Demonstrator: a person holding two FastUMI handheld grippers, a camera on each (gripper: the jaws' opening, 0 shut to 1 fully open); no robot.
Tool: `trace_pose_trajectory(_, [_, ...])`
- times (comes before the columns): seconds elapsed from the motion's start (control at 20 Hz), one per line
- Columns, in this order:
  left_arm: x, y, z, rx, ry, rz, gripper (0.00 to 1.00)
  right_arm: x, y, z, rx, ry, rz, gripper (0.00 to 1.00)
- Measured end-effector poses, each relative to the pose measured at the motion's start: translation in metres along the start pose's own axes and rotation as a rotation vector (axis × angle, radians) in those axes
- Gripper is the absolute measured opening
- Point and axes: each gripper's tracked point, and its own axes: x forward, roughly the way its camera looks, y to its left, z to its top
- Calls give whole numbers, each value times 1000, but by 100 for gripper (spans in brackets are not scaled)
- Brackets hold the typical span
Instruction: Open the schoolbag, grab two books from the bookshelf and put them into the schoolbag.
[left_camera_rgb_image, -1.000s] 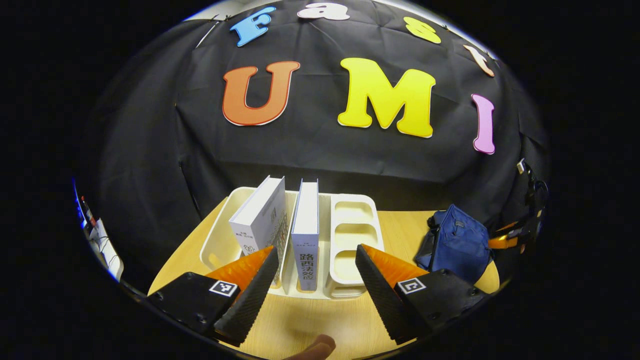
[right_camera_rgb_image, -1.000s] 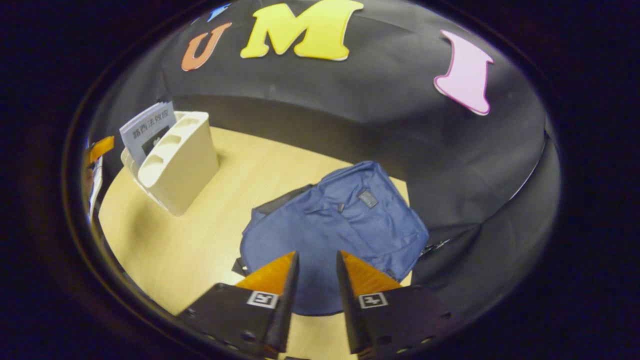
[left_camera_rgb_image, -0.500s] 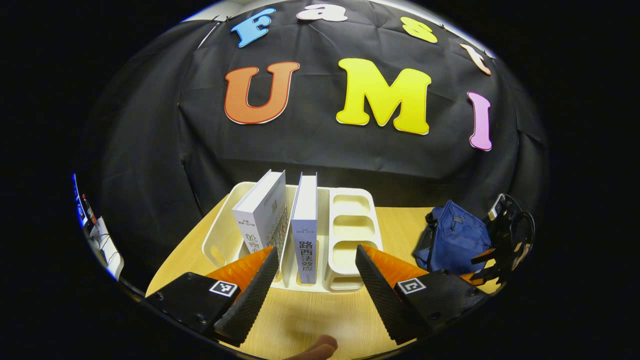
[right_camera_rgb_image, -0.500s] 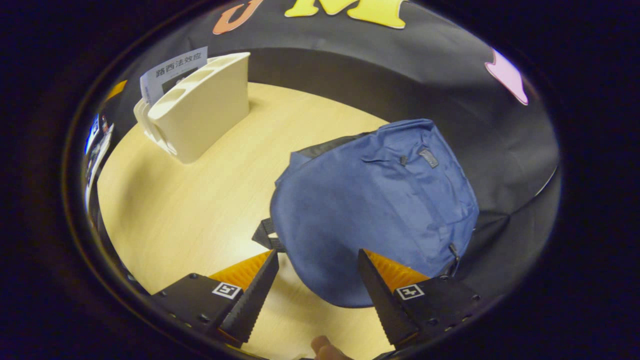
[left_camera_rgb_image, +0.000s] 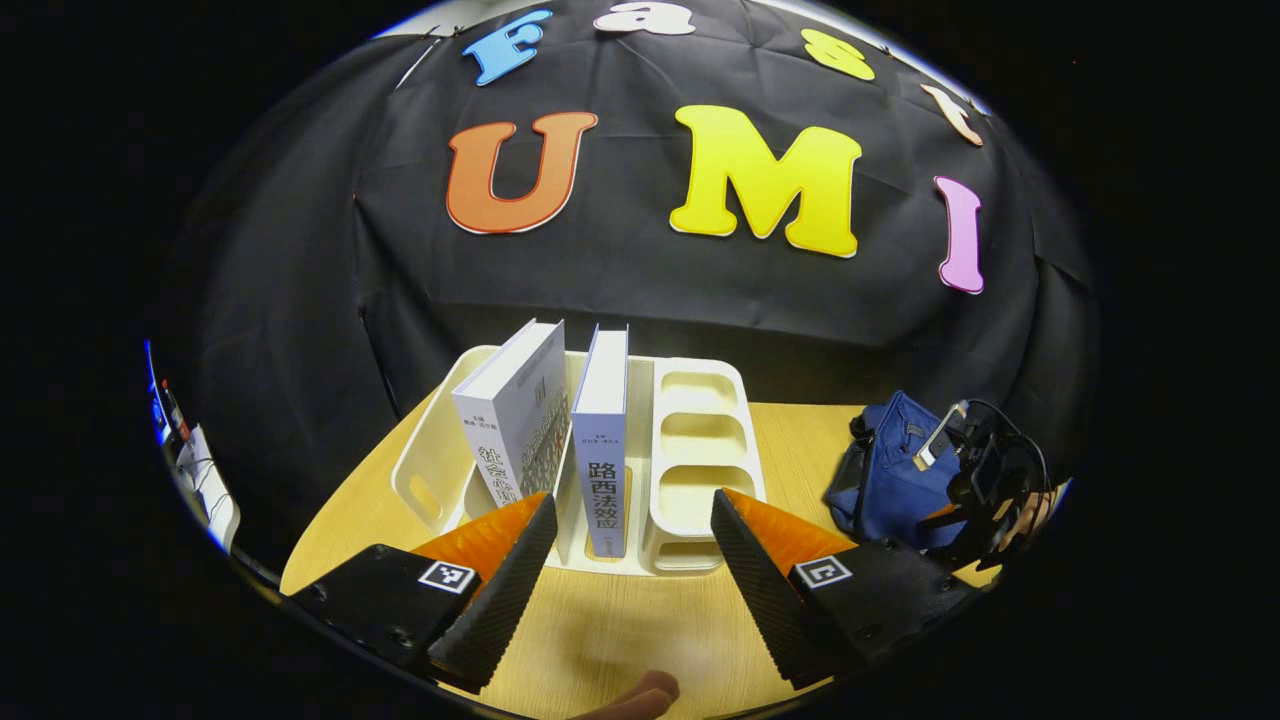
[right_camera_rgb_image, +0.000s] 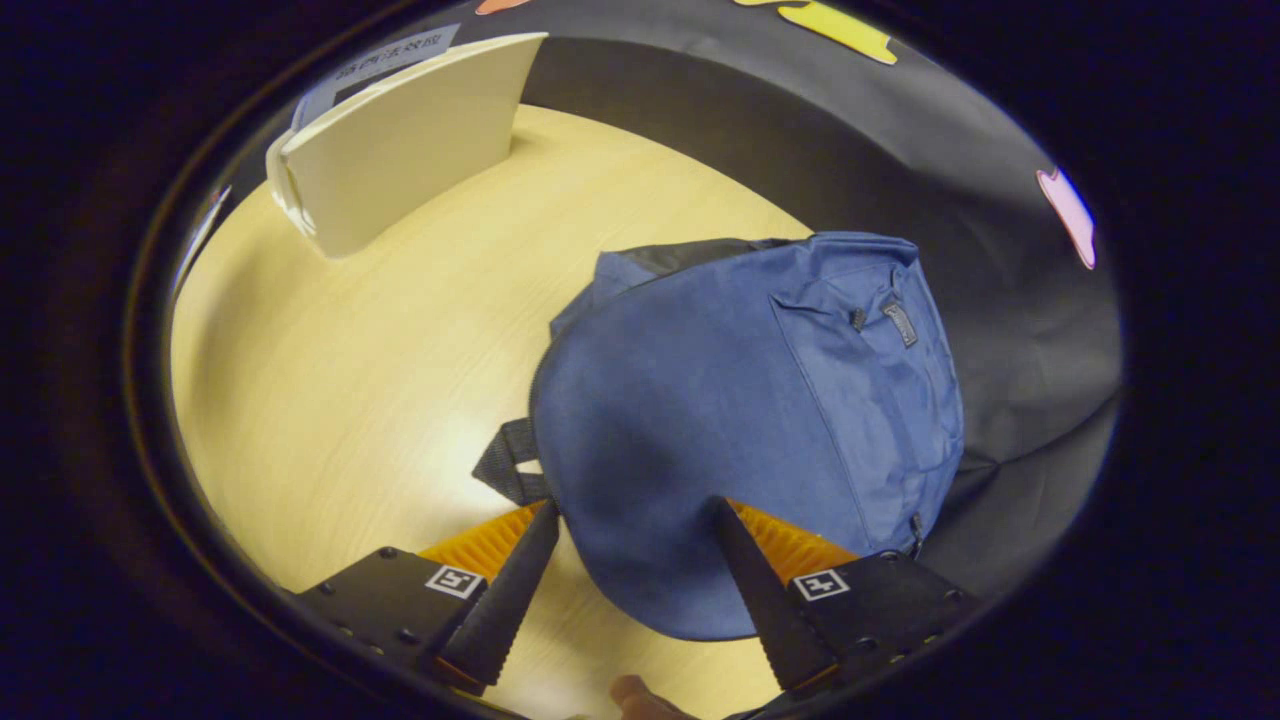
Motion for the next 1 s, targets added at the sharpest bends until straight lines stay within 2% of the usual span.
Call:
trace_pose_trajectory(0.2, [2,-3,0,-3,-1,-17,100,5,8,1,6,48,72,94])
trace_pose_trajectory(0.3, [2,-6,0,-7,-2,-29,100,8,8,1,5,72,100,88])
trace_pose_trajectory(0.4, [4,-10,-2,-17,0,-41,100,8,6,3,-21,81,118,77])
trace_pose_trajectory(0.5, [3,-14,-4,-30,7,-54,100,4,7,4,-43,86,136,60])
trace_pose_trajectory(0.55, [4,-16,-4,-33,8,-56,100,0,7,3,-51,88,145,46])
trace_pose_trajectory(0.65, [4,-14,-3,-37,5,-57,99,-4,7,5,-42,90,162,33])
trace_pose_trajectory(0.7, [4,-15,-4,-37,4,-57,99,-5,6,6,-25,94,170,19])
trace_pose_trajectory(0.8, [2,-13,-5,-37,0,-55,100,-11,5,9,6,92,190,7])
trace_pose_trajectory(0.9, [-1,-10,-4,-35,-5,-51,100,-21,-2,16,10,66,186,7])
trace_pose_trajectory(0.95, [-3,-10,-4,-35,-6,-49,100,-25,0,14,9,52,182,1])
trace_pose_trajectory(1.0, [-5,-9,-3,-36,-11,-46,100,-32,-1,15,-4,40,174,1])
